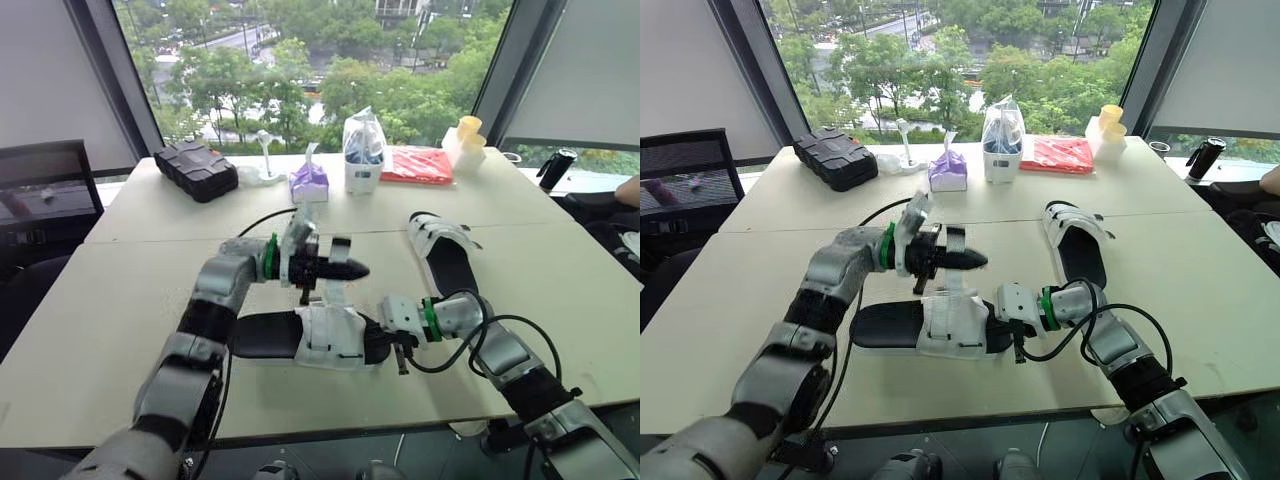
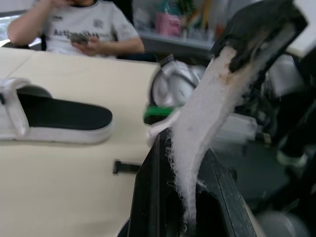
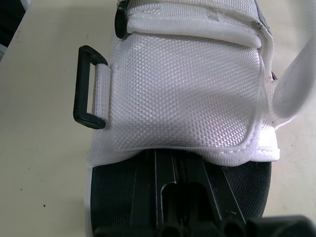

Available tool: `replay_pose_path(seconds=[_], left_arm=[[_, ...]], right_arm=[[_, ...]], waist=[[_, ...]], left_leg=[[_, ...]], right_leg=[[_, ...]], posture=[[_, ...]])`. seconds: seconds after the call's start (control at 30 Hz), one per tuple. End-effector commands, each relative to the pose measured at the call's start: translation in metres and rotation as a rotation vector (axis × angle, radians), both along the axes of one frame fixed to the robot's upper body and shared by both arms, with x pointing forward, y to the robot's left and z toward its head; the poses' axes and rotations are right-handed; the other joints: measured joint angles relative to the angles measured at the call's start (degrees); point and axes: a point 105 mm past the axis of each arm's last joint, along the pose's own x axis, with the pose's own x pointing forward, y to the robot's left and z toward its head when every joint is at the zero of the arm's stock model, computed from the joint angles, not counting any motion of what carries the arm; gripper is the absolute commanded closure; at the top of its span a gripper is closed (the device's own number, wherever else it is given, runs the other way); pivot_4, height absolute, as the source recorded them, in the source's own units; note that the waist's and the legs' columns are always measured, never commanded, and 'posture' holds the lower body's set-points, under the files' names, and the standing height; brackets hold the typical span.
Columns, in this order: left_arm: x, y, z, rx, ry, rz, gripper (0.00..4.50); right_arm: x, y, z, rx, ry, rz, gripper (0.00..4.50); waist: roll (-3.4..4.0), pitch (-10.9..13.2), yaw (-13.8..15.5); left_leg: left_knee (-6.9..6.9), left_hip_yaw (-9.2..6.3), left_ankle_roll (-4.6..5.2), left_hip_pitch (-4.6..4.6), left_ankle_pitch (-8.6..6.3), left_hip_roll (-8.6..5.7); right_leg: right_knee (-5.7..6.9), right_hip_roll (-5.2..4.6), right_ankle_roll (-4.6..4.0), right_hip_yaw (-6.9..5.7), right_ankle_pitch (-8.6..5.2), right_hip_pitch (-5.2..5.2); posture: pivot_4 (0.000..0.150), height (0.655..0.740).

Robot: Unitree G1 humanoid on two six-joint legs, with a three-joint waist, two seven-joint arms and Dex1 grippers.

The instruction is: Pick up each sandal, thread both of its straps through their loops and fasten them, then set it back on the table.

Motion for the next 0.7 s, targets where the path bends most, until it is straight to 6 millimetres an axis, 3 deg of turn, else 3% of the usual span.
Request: replay_pose_path(seconds=[0.03, 0.23, 0.53, 0.63, 0.7], left_arm=[[-0.021, -0.004, 0.012, 0.009, -0.204, -0.11, 4.41], [-0.054, -0.003, 0.008, 0.012, -0.45, -0.277, 4.41], [-0.086, -0.01, 0.014, -0.074, -0.527, -0.343, 4.41], [-0.093, -0.009, 0.015, -0.074, -0.475, -0.342, 3.56], [-0.097, -0.008, 0.016, -0.064, -0.428, -0.333, 2.62]], right_arm=[[-0.005, -0.015, -0.035, -0.117, 0.101, -0.051, 4.5], [-0.009, -0.013, -0.038, -0.121, 0.12, -0.027, 4.5], [-0.012, -0.01, -0.04, -0.131, 0.131, -0.004, 4.5], [-0.01, -0.011, -0.039, -0.135, 0.129, -0.003, 4.5], [-0.009, -0.01, -0.039, -0.138, 0.129, 0.004, 4.5]], waist=[[0.0, 0.0, 0.01], [0.06, -0.04, -0.02], [0.06, -0.03, -0.1], [0.06, -0.03, -0.03], [0.06, -0.03, -0.04]], left_leg=[[0.02, 0.0, 0.0, 0.0, 0.0, 0.0], [-0.03, 0.02, 0.01, 0.0, 0.0, 0.01], [-0.05, 0.02, 0.03, -0.01, 0.01, 0.02], [-0.08, 0.01, 0.14, -0.02, 0.08, 0.02], [-0.05, 0.0, 0.15, -0.02, 0.08, 0.02]], right_leg=[[-0.01, 0.0, -0.13, 0.0, -0.07, 0.0], [-0.04, -0.01, -0.16, 0.02, -0.09, -0.02], [-0.07, -0.01, -0.18, 0.03, -0.11, -0.02], [-0.06, -0.01, -0.16, 0.02, -0.11, -0.05], [-0.06, 0.0, -0.17, 0.02, -0.11, -0.02]], posture=[[0.15, 0.74], [0.15, 0.74], [0.15, 0.74], [0.15, 0.74], [0.15, 0.74]])
